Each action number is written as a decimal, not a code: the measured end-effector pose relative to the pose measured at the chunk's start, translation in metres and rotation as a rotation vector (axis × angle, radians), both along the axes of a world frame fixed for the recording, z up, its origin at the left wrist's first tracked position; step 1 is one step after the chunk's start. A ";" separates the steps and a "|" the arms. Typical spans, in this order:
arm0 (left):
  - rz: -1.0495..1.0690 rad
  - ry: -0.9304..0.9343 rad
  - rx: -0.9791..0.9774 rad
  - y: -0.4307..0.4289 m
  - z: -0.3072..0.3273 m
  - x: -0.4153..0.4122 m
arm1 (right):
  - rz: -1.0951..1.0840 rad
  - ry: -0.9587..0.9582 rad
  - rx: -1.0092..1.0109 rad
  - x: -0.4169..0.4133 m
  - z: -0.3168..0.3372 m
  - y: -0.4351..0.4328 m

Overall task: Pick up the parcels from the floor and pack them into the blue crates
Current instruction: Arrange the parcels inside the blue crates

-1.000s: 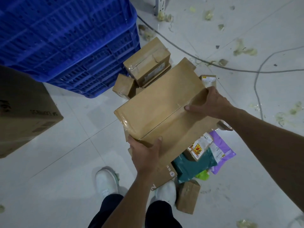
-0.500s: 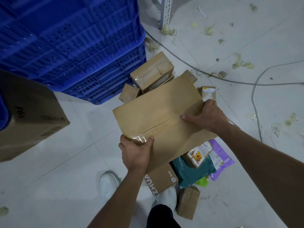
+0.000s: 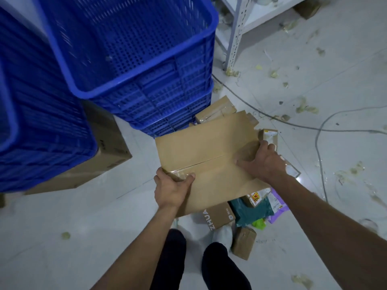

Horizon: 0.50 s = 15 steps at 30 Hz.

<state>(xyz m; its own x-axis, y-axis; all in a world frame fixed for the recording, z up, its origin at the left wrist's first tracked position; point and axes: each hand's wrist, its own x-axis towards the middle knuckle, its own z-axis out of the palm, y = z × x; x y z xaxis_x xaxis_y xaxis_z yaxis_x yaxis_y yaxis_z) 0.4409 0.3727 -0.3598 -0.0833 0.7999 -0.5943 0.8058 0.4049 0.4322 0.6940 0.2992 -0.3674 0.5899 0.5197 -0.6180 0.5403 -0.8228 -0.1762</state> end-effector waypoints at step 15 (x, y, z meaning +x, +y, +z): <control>0.057 -0.024 0.098 0.019 0.272 -0.117 | 0.108 0.075 0.217 -0.102 0.276 0.015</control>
<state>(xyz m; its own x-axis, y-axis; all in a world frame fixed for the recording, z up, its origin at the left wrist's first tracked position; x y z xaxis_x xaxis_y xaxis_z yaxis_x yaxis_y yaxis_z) 0.3235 0.3920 -0.0874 -0.1170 0.8487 -0.5158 0.7717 0.4046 0.4907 0.5924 0.3140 -0.0916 0.4803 0.7026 -0.5250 0.6020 -0.6994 -0.3853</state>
